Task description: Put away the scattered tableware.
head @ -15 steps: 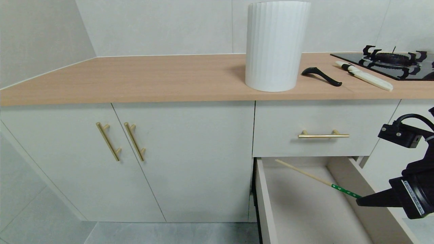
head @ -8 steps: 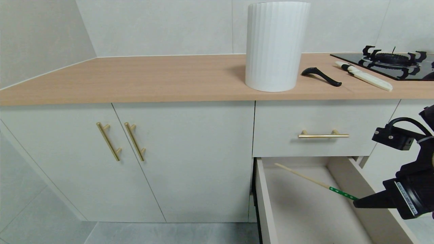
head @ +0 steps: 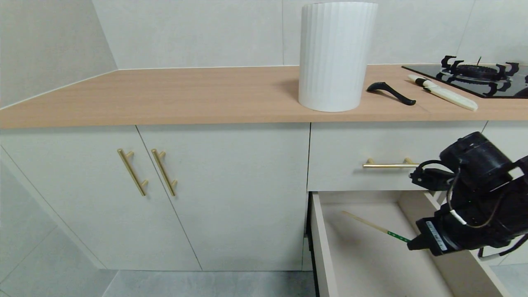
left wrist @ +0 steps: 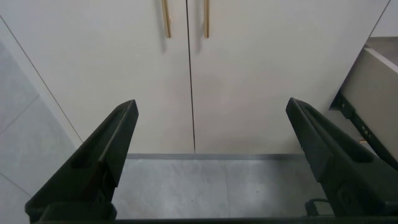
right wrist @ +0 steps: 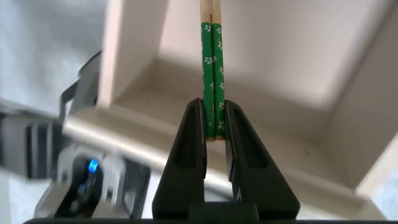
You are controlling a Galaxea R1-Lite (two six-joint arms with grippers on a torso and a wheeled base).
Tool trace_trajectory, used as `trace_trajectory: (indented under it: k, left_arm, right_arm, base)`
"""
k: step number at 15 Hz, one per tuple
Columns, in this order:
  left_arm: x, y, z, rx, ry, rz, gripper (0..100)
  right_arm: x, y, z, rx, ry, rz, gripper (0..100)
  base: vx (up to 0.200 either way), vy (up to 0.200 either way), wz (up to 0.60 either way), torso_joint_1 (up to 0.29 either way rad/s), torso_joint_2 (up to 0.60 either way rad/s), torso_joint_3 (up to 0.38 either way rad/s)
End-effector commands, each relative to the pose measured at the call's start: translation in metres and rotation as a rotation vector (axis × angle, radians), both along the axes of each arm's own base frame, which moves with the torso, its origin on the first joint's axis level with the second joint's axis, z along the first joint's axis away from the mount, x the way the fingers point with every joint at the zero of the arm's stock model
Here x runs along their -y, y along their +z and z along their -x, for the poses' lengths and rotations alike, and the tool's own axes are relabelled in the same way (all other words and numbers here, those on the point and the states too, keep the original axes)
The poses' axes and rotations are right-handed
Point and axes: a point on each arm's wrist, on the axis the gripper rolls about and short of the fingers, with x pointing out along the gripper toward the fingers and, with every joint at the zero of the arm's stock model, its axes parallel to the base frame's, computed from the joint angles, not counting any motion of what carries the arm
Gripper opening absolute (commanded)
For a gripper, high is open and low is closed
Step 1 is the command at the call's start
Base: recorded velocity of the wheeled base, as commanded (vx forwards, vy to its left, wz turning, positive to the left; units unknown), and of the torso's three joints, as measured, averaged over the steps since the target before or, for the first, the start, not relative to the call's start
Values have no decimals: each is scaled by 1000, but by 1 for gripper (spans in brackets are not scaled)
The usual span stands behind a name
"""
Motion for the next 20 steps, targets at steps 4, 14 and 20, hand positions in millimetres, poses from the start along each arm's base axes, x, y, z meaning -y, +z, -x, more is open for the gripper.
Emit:
trace_trajectory:
  k: [4, 14, 20]
  left_arm:
    - [0, 0, 0, 0, 0, 0, 100]
    - [0, 0, 0, 0, 1, 0, 100]
    - [0, 0, 0, 0, 0, 0, 100]
  right_arm:
    - [-35, -95, -42, -56, -80, 52, 0]
    - [-53, -161, -62, -66, -157, 98, 0]
    - [-55, -176, -66, -75, -162, 111, 0]
  base:
    - [0, 0, 0, 0, 0, 0]
    - [0, 0, 0, 0, 0, 0]
    - [0, 0, 0, 0, 0, 0]
